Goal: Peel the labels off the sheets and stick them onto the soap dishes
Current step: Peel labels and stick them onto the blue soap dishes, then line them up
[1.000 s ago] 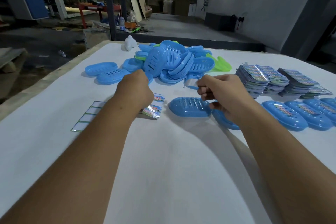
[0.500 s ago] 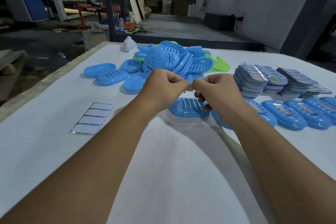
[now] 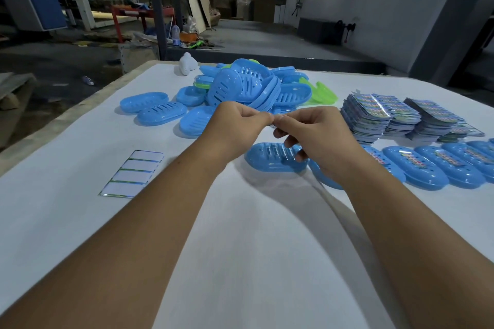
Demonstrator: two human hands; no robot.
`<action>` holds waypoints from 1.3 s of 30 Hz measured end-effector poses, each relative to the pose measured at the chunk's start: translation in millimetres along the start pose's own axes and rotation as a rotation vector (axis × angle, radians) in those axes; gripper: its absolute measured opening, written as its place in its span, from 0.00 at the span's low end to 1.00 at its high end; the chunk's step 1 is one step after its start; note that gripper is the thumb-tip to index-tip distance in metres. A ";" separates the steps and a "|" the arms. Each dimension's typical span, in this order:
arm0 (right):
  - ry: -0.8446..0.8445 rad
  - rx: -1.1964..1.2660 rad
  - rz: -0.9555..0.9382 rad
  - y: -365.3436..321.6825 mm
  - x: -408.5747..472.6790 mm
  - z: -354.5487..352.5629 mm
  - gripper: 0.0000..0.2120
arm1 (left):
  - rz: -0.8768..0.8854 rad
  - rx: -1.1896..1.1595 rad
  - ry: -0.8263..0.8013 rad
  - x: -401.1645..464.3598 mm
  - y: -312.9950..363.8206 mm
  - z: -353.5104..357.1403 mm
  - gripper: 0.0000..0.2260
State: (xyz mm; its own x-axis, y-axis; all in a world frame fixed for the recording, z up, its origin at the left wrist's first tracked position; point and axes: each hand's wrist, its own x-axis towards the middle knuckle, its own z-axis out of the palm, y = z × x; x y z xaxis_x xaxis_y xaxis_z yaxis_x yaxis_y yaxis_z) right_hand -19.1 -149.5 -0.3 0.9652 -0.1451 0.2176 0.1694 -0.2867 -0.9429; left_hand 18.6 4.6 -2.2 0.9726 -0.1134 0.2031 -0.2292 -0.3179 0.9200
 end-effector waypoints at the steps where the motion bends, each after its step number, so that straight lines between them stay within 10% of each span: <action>1: -0.008 0.002 -0.006 0.4 0.4 -0.4 0.10 | -0.002 -0.009 0.012 0.2 -0.2 -0.5 0.11; 9: 0.165 -0.159 0.057 6.3 9.8 -13.2 0.12 | 0.001 -0.024 0.067 4.6 -4.6 0.2 0.07; 28: -0.019 -0.613 0.132 10.2 8.7 -28.2 0.22 | -0.211 0.047 -0.140 -5.8 -8.2 6.9 0.24; 39: -0.038 -0.650 0.120 13.2 12.9 -26.1 0.14 | -0.198 0.186 -0.108 -3.9 -11.4 7.8 0.17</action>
State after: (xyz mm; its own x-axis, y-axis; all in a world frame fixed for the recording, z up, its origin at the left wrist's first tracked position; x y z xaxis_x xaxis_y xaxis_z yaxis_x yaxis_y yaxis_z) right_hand -9.6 -179.9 -3.3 0.9782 -0.1821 0.1001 -0.0833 -0.7851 -0.6137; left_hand 17.1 1.3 -16.1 0.9915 -0.1287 -0.0205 -0.0484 -0.5096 0.8591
